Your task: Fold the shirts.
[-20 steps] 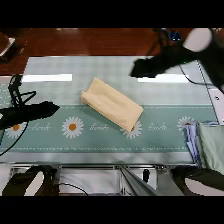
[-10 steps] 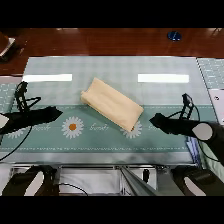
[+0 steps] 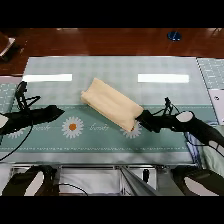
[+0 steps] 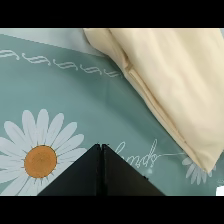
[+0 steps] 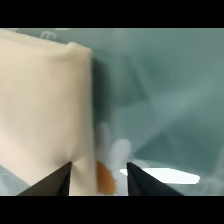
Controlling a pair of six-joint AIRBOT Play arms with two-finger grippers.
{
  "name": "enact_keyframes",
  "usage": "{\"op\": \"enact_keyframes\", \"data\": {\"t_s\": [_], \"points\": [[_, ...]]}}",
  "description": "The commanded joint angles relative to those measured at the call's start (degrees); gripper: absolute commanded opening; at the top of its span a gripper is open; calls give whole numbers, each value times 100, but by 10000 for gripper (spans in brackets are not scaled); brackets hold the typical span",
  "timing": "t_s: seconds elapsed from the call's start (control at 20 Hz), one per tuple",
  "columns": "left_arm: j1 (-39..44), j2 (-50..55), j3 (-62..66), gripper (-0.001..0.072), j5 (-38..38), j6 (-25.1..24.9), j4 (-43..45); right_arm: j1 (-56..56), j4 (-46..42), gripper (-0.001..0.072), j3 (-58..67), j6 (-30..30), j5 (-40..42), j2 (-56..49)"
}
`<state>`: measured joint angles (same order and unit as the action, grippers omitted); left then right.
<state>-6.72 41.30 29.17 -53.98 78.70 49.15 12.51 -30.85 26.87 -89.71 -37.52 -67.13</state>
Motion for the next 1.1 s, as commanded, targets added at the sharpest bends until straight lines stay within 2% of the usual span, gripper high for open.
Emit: {"op": "enact_keyframes", "data": {"t_s": [0.0,0.1,0.15,0.2,0.25,0.3,0.45,0.7,0.9,1.05], "points": [[-2,4,-2,25,4,-2,-33,-2,697,409,573,758,-452,-839],[-2,4,-2,25,7,-2,-33,-2,704,407,870,769,-481,-1104],[-2,4,-2,25,7,-2,-33,-2,734,378,1023,782,-501,-1217],[-2,4,-2,25,7,-2,-33,24,748,241,1200,918,-544,-1329],[-2,4,-2,25,24,-2,-33,85,772,62,1392,1167,-599,-1425],[-2,4,-2,25,63,0,-33,146,750,19,1639,1445,-713,-1519],[-2,4,-2,25,105,-2,-33,157,155,18,2570,1443,-1421,-1578],[-2,4,-2,25,92,-2,-31,46,-1759,18,4900,448,-2610,-1200],[-2,4,-2,25,92,0,-33,-796,-2122,18,6577,26,-4103,-1058],[-2,4,-2,25,109,0,-33,-1587,-2284,18,7449,-323,-4719,-870]]}}
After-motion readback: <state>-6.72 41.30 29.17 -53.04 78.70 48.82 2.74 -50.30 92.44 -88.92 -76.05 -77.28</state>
